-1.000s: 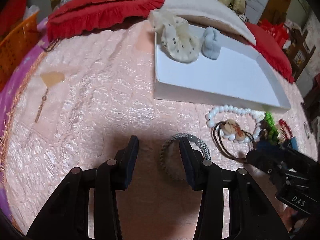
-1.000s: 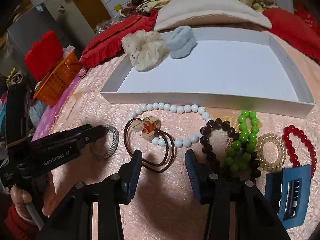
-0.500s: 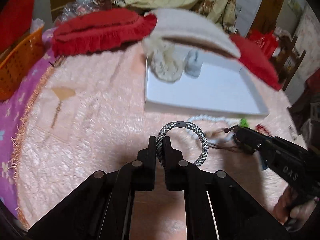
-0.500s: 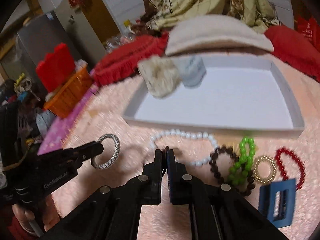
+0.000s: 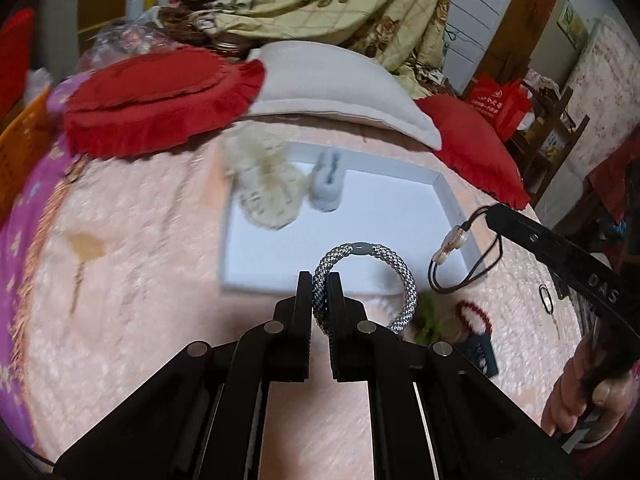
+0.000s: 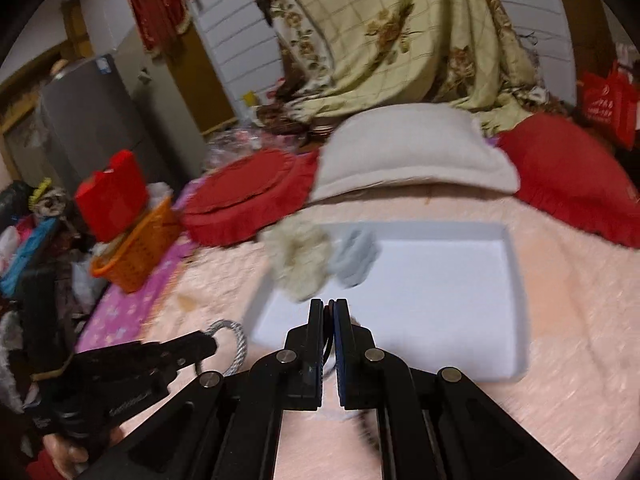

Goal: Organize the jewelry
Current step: 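Carry the bangle and hair tie into the white box and release both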

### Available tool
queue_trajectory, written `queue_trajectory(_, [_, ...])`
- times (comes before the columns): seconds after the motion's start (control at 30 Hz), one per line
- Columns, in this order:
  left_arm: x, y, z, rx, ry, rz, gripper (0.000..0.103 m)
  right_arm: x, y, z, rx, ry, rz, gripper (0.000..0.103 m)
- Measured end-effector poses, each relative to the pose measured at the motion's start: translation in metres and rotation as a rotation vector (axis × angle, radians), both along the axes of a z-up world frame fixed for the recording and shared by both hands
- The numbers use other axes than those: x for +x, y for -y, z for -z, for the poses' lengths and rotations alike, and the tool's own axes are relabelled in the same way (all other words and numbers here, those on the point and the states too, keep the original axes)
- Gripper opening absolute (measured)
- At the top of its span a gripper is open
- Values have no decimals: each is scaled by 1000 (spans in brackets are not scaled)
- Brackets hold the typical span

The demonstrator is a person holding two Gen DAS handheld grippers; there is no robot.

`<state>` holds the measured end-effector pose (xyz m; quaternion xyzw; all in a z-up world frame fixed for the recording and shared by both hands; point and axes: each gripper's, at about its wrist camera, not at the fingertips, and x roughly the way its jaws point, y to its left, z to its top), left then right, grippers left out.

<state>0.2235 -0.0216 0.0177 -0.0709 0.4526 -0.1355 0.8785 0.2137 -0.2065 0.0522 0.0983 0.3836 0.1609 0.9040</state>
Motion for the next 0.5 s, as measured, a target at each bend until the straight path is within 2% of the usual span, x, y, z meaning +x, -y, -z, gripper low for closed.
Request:
queue_trajectory(0.13, [42, 39, 7, 10, -14, 32, 5, 39, 31, 14, -29, -51, 57, 5])
queue_trajectory(0.23, [80, 64, 18, 46, -23, 32, 5, 74, 52, 29, -23, -105, 100, 5])
queue_trajectory(0.37, [132, 81, 40, 86, -49, 21, 5, 121, 71, 53, 49, -177, 138, 5])
queue_trajectory(0.5, [168, 85, 62, 113, -65, 13, 5, 146, 77, 70, 153, -201, 138, 5])
